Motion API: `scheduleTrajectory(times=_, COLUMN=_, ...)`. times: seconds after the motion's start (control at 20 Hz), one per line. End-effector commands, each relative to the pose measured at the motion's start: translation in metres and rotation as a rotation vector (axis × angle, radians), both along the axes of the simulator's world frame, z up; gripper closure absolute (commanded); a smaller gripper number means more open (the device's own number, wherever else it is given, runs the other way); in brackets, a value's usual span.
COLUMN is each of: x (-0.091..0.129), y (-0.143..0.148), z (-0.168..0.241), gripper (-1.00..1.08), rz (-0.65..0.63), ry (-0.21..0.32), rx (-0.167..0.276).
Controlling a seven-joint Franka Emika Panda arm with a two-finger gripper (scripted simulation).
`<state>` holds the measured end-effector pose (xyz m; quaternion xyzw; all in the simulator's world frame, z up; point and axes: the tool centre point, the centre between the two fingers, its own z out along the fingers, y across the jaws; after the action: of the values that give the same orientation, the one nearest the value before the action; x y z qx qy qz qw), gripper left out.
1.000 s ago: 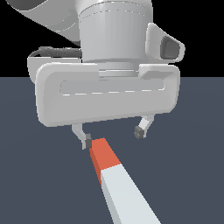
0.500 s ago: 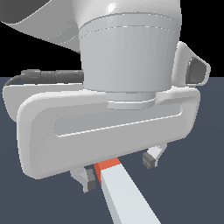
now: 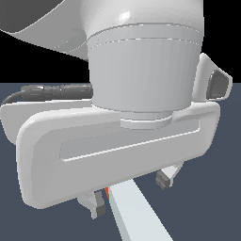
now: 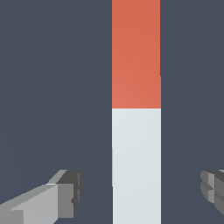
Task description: Insert the peg into the horizontal hole in a box.
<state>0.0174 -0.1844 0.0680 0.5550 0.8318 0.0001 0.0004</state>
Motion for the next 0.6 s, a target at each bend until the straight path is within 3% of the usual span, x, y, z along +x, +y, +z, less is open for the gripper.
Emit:
scheduleTrajectory(times=0.0, x=0.0, y=0.0, z=-0.006, gripper=-0.92, rz=0.001, ry=0.001, rx=0.0)
scheduleTrajectory(times=0.55, x=0.0, y=0.0, z=-0.048, gripper=-0.92, rz=0.003, ry=0.001, rx=0.0)
